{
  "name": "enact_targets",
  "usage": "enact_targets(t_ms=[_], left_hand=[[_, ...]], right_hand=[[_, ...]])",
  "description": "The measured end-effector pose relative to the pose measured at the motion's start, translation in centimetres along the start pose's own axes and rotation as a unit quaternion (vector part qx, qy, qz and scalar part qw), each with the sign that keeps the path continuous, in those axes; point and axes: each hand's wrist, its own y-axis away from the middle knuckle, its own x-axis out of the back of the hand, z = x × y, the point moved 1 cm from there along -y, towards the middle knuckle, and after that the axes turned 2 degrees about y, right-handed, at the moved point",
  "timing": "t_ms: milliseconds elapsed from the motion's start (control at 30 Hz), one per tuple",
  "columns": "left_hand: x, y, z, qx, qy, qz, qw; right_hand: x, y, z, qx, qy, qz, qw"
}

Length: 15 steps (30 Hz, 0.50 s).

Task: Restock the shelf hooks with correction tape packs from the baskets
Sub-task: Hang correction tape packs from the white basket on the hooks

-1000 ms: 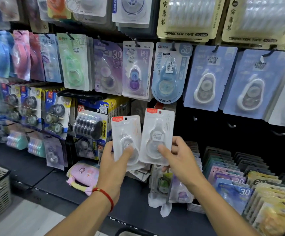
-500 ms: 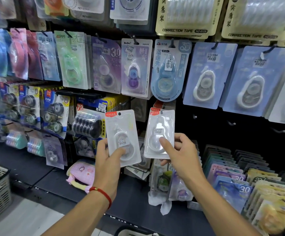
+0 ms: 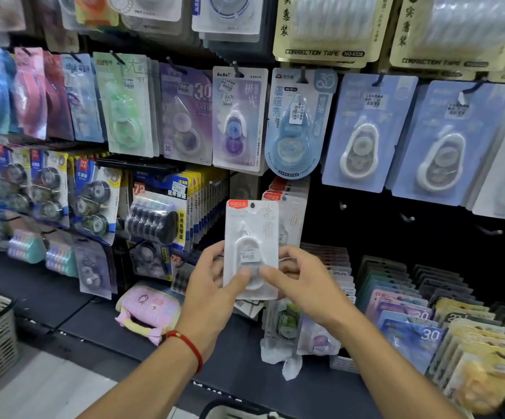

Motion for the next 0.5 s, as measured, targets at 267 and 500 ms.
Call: enact_targets(t_ms=[267,500], left_hand=[[-0.7,0.2,0.0,-0.004,-0.032,-0.04,0.999],[-1.4,0.7,0.6,-0.011,-0.039,-0.067,0.997]], right_hand=[[0.5,0.0,0.7,0.012,-0.022,0.109,0.994],[0.9,0.4,-0.4,0.013,-0.045,0.155,0.987]])
